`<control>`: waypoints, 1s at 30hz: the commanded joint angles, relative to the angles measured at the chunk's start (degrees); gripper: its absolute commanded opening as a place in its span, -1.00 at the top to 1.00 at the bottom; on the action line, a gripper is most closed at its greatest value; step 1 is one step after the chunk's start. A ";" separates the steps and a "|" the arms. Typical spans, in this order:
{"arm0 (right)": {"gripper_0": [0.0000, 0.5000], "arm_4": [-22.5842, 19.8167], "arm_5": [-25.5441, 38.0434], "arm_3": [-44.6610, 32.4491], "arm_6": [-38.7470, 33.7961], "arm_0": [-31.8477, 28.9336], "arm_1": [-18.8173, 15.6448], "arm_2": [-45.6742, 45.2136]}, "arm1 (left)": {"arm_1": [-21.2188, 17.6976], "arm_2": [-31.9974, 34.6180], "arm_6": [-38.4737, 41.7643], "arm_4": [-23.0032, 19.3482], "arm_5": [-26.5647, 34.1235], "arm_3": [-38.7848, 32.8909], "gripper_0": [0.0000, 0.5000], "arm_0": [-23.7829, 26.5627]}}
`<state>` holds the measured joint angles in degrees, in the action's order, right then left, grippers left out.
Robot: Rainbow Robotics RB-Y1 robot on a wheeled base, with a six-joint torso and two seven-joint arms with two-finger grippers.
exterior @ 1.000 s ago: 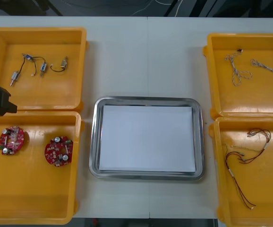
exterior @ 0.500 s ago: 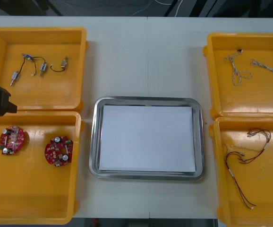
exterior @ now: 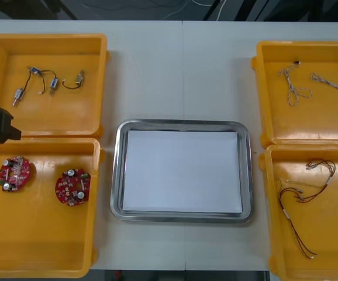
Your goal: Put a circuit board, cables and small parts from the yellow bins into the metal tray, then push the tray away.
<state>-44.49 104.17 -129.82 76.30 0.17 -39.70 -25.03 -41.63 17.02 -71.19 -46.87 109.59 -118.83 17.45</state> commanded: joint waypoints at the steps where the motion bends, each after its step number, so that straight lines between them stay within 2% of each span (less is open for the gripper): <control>1: -1.00 -0.25 0.33 -0.17 0.08 1.06 -1.96 -0.02 | -0.91 -0.40 4.83 -0.06 0.41 -1.84 -1.00 1.09; 15: -1.00 -0.25 0.16 0.09 -0.18 1.24 -1.70 -0.19 | -0.91 -0.40 4.83 -0.06 0.41 -1.84 -1.00 1.09; 16: -1.00 -0.25 0.16 0.09 -0.27 1.24 -1.61 -0.02 | 0.67 -1.63 4.92 -0.15 0.41 -0.44 -1.00 -1.28; 18: -1.00 -0.34 0.16 0.09 -0.36 1.15 -1.44 0.34 | 0.84 -1.55 4.83 -0.33 0.41 -0.09 -1.00 -1.45; 26: -1.00 1.95 -0.20 0.09 -1.68 1.24 2.08 3.32 | -0.39 -1.11 4.75 -1.64 0.41 -0.09 -1.00 -1.37; 30: -1.00 2.74 -0.64 0.09 -5.63 1.24 4.54 3.94 | -1.70 -0.76 4.66 -2.88 0.41 0.00 -1.00 -1.45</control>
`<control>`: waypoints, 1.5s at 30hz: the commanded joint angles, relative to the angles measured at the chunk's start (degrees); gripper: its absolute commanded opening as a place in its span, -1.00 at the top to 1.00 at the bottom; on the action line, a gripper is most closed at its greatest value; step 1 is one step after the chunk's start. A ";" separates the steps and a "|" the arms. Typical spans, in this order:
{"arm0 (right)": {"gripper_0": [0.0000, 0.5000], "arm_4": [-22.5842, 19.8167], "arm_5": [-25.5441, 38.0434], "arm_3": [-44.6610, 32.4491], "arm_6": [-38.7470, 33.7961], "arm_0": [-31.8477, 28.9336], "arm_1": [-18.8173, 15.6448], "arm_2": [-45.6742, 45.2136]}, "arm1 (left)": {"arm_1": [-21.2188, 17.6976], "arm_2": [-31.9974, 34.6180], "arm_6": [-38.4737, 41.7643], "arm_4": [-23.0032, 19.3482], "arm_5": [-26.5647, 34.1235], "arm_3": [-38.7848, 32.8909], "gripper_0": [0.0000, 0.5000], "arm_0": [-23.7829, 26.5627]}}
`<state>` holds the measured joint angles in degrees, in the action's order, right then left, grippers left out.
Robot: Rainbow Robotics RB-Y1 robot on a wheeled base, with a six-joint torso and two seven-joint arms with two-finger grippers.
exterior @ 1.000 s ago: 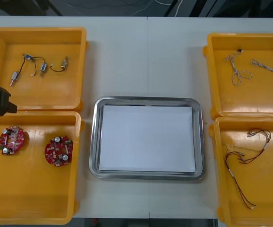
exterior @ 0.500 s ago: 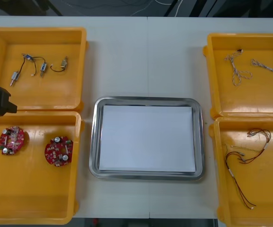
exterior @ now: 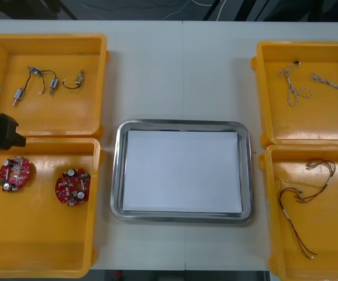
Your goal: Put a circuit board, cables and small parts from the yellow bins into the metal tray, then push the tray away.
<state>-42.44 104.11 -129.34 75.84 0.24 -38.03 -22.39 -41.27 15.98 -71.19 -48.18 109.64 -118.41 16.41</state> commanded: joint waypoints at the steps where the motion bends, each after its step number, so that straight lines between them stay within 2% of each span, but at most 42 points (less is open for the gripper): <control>1: -1.00 0.87 -0.75 -0.39 -5.70 1.17 3.67 1.56 | -2.41 0.37 4.66 -1.91 0.36 -0.42 -1.00 -0.59; 7: -1.00 2.89 -1.19 -0.39 -6.06 0.81 6.31 3.49 | -4.17 2.04 4.57 -4.73 -0.04 -0.24 -1.00 -2.78; 13: -1.00 4.30 -2.07 -0.39 -6.23 -0.94 8.59 4.90 | -6.63 2.92 4.39 -7.80 -4.17 -0.24 -1.00 -6.21; 18: -1.00 6.23 -6.20 -0.39 -6.14 -3.67 9.56 7.45 | -8.30 3.09 4.39 -9.03 -8.65 -0.16 -1.00 -9.20; 22: -1.00 10.45 -7.96 -0.04 -5.62 -4.90 10.17 10.09 | -9.53 3.01 4.22 -10.35 -12.52 0.72 -1.00 -11.75; 30: -1.00 15.11 -12.70 4.27 -5.62 -4.99 10.70 14.39 | -12.08 3.01 2.37 -15.36 -18.06 5.73 -1.00 -13.95; 35: -1.00 18.80 -15.17 6.11 -5.62 -4.99 11.40 17.03 | -13.66 3.01 0.00 -16.77 -20.96 7.14 -1.00 -15.97; 40: -1.00 19.42 -17.63 8.49 -5.53 -4.99 12.19 17.73 | -15.59 3.01 -0.79 -18.26 -24.03 8.81 -1.00 -18.17; 45: -1.00 19.33 -17.36 9.02 -5.97 -4.99 12.63 17.91 | -16.56 2.83 -2.02 -19.23 -25.09 10.92 -1.00 -19.13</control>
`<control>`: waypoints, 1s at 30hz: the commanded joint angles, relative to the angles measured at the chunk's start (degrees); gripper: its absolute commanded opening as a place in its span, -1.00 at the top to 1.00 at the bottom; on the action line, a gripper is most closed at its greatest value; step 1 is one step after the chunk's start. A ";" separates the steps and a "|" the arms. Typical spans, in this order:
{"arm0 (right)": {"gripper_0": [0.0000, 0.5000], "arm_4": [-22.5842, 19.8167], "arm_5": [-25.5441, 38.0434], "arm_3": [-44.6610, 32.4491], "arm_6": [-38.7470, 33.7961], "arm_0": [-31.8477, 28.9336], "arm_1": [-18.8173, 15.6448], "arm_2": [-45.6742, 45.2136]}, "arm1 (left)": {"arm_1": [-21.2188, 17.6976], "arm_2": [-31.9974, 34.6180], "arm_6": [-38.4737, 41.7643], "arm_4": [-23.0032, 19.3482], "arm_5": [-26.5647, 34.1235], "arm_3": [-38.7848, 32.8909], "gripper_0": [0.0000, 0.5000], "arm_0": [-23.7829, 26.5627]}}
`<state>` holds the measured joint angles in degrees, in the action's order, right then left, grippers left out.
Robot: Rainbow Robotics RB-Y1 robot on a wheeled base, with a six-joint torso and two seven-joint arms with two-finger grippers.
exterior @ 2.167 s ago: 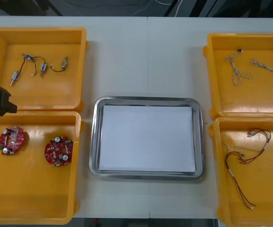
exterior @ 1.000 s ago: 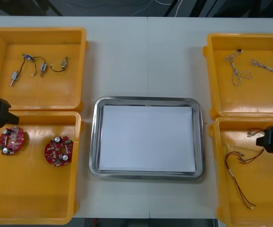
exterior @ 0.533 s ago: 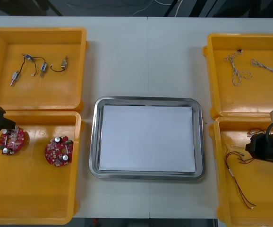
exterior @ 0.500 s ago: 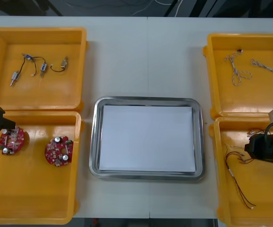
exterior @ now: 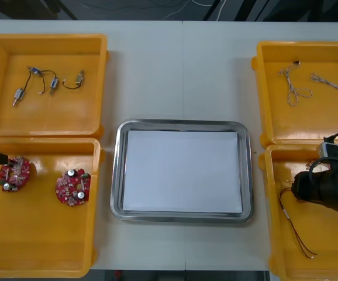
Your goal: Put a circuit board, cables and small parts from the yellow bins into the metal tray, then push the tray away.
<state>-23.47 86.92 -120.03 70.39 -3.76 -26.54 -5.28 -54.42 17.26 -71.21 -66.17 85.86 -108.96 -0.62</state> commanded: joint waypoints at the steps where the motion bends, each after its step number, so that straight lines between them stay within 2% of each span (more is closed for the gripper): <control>1: -1.00 0.35 0.09 -0.38 -0.60 -0.99 1.31 0.88 | -3.50 1.55 -2.27 -1.42 -1.66 1.91 -1.00 -2.29; 11: -1.00 0.26 0.27 -0.38 -0.16 -2.57 1.40 1.76 | -3.85 -0.56 -4.73 -1.24 -5.53 6.92 -1.00 -2.37; 20: -1.00 0.35 -0.79 -0.29 -0.42 -3.53 1.49 2.99 | -3.94 -2.31 -6.14 -0.36 -10.89 7.10 -1.00 -5.10; 30: -1.00 2.46 -3.43 -0.20 -1.66 -3.53 1.49 4.92 | -3.94 -6.62 -7.37 0.96 -14.76 7.10 -1.00 -5.80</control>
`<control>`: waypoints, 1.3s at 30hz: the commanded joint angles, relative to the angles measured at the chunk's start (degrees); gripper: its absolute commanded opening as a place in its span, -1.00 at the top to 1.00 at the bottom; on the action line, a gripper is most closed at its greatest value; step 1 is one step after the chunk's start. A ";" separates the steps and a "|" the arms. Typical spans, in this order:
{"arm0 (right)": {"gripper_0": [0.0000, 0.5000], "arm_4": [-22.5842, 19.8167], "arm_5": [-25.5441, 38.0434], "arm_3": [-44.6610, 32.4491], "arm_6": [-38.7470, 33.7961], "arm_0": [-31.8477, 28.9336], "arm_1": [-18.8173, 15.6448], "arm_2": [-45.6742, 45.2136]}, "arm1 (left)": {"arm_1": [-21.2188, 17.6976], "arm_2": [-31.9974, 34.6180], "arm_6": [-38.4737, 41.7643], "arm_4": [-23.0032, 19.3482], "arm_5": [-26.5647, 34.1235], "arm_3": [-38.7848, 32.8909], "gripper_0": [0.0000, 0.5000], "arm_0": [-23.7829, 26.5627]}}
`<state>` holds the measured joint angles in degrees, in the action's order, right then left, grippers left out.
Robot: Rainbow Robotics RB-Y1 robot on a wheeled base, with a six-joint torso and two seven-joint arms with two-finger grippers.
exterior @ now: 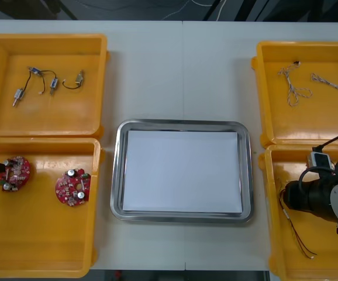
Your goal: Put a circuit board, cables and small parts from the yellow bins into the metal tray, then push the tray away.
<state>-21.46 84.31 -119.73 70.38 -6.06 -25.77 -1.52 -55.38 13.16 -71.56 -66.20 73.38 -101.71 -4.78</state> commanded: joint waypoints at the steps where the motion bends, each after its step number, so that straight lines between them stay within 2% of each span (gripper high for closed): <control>1: -1.00 0.45 -0.81 -0.51 -1.83 -1.33 0.72 1.17 | -2.98 -3.14 -7.10 1.16 -2.80 -0.07 -1.00 -1.64; 13: -1.00 0.28 -1.16 -0.51 -1.83 -2.73 0.72 1.44 | -2.98 -4.46 -9.21 1.52 -5.70 -0.33 -1.00 -4.54; 25: -1.00 0.19 -2.92 -0.51 -1.74 -3.43 0.72 1.52 | -2.98 -6.57 -10.44 2.57 -8.52 -0.24 -1.00 -5.07; 26: -0.65 0.19 -2.92 -0.51 -1.83 -3.43 0.72 1.52 | -2.89 -6.92 -10.53 2.57 -8.87 -0.24 -1.00 -5.07; 27: -0.05 0.10 -3.01 -0.51 -1.74 -3.43 0.72 1.52 | -2.98 -7.10 -10.53 2.66 -9.22 -0.33 -1.00 -5.07; 28: 0.30 0.19 -3.01 -0.51 -1.83 -3.43 0.72 1.52 | -2.98 -7.27 -10.53 2.66 -9.40 -0.24 -1.00 -5.07; 29: 0.85 0.10 -3.19 -0.51 -1.83 -3.43 0.72 1.52 | -2.98 -7.45 -10.53 2.75 -9.48 -0.24 -1.00 -5.07; 30: 1.00 0.10 -3.27 -0.51 -1.83 -3.43 0.72 1.52 | -2.98 -7.45 -10.53 2.75 -9.48 -0.24 -1.00 -5.07; 39: 1.00 0.01 -3.80 -0.68 -1.92 -3.26 0.63 0.47 | -2.98 -7.54 -10.97 2.57 -9.48 -0.33 -1.00 -5.42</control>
<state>-21.33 81.18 -119.89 70.38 -7.58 -25.77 -1.35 -55.50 6.17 -77.04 -64.04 64.54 -101.70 -8.27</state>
